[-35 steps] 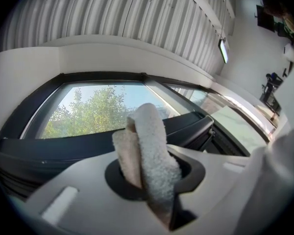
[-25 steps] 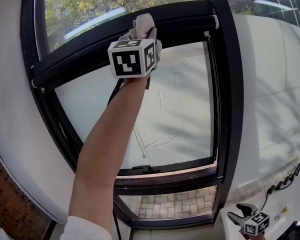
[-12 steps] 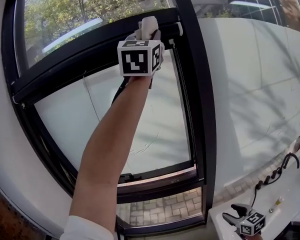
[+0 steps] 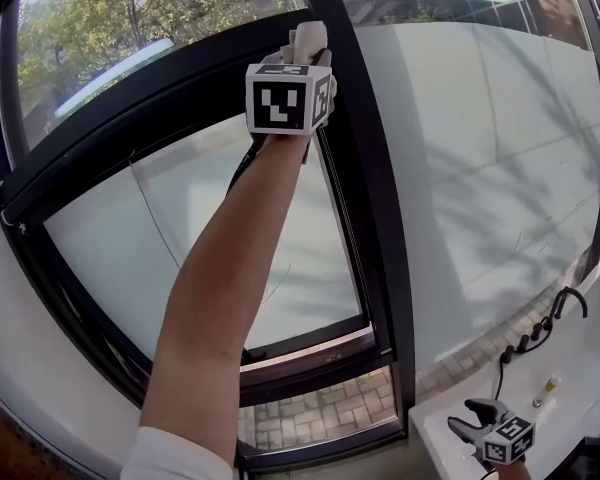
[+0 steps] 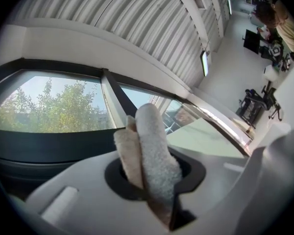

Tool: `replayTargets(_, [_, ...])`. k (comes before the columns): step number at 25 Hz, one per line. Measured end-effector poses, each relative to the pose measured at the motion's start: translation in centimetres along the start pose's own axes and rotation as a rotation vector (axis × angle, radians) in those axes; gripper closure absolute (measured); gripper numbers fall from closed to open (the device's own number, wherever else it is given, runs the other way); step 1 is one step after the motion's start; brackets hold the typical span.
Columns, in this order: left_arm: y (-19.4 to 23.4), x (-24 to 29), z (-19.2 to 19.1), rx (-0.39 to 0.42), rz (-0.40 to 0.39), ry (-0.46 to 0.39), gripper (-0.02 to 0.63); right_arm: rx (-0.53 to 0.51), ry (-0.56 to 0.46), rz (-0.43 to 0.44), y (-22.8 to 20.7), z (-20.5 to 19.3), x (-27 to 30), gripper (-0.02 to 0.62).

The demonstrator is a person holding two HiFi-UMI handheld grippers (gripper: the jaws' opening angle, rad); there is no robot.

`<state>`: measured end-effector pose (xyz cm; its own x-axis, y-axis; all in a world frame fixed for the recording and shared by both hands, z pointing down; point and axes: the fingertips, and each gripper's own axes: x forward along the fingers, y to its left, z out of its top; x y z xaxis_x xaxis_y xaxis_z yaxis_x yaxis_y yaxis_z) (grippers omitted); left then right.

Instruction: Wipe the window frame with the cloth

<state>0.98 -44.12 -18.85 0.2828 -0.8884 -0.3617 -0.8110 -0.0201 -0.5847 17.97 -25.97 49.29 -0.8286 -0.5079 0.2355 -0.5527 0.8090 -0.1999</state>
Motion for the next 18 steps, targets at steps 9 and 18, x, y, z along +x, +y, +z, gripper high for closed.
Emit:
replayTargets(9, [-2.4, -0.5, -3.0, 0.055, -0.057, 0.073, 0.508, -0.002, 0.025, 0.028, 1.0, -1.0, 0.4, 0.366])
replayTargets(18, [-6.8, -1.4, -7.7, 0.081, -0.126, 0.126, 0.508, -0.010, 0.032, 0.055, 2.4, -1.3, 0.9, 0.367])
